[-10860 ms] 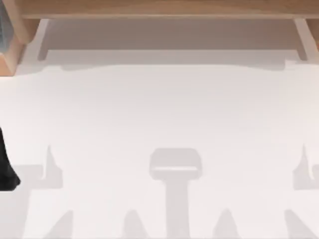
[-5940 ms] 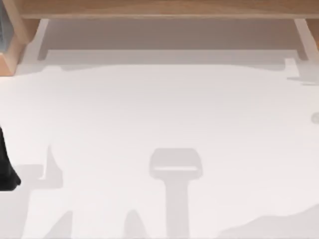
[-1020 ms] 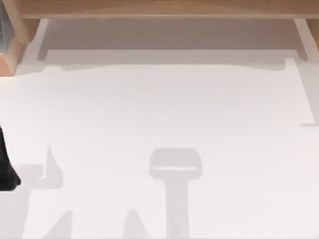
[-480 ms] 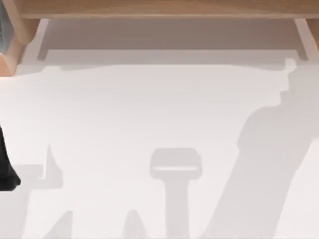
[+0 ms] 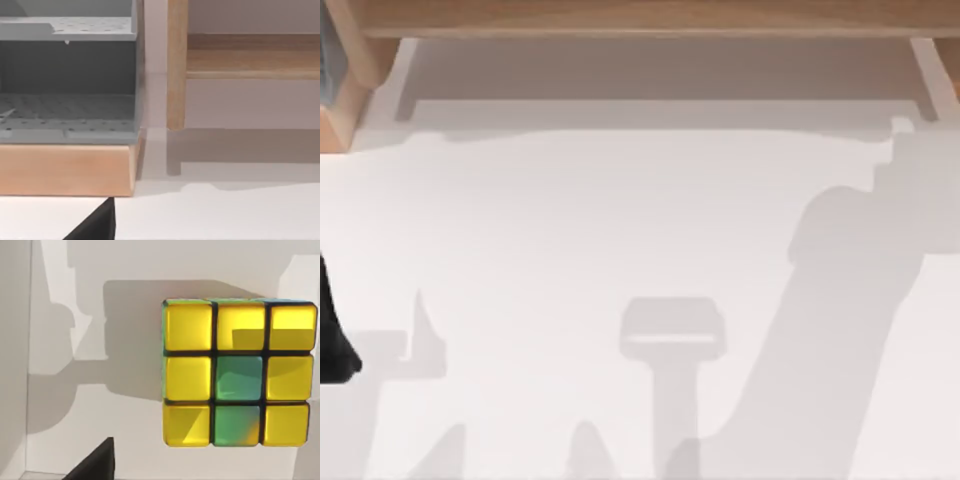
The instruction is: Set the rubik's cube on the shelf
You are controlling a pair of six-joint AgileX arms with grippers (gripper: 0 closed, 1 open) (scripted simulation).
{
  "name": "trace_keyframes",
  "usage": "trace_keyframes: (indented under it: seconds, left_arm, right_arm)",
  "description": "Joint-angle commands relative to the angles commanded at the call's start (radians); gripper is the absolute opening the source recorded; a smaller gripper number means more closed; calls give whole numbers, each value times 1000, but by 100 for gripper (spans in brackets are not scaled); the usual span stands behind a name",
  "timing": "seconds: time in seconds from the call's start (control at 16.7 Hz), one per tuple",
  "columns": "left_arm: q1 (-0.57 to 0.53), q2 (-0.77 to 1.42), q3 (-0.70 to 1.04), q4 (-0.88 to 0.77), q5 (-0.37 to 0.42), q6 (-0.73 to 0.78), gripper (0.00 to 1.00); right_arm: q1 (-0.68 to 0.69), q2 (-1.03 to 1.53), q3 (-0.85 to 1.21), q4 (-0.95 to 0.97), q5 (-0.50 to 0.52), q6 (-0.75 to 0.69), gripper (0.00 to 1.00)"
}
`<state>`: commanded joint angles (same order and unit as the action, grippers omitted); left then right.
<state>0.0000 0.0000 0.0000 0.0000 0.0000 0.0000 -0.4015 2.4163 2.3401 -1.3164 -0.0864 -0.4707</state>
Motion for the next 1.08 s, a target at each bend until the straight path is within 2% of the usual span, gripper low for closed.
trace_keyframes:
  seconds: [0.24, 0.54, 0.78, 1.08]
  left_arm:
    - [0, 0, 0, 0, 0, 0, 100]
    - [0, 0, 0, 0, 0, 0, 100]
    - [0, 0, 0, 0, 0, 0, 100]
    - [0, 0, 0, 0, 0, 0, 100]
  right_arm:
    - [0, 7, -14, 19, 0, 1, 100]
    - [17, 77, -73, 152, 4, 18, 100]
    - [19, 86, -75, 162, 5, 19, 100]
    - [19, 86, -75, 162, 5, 19, 62]
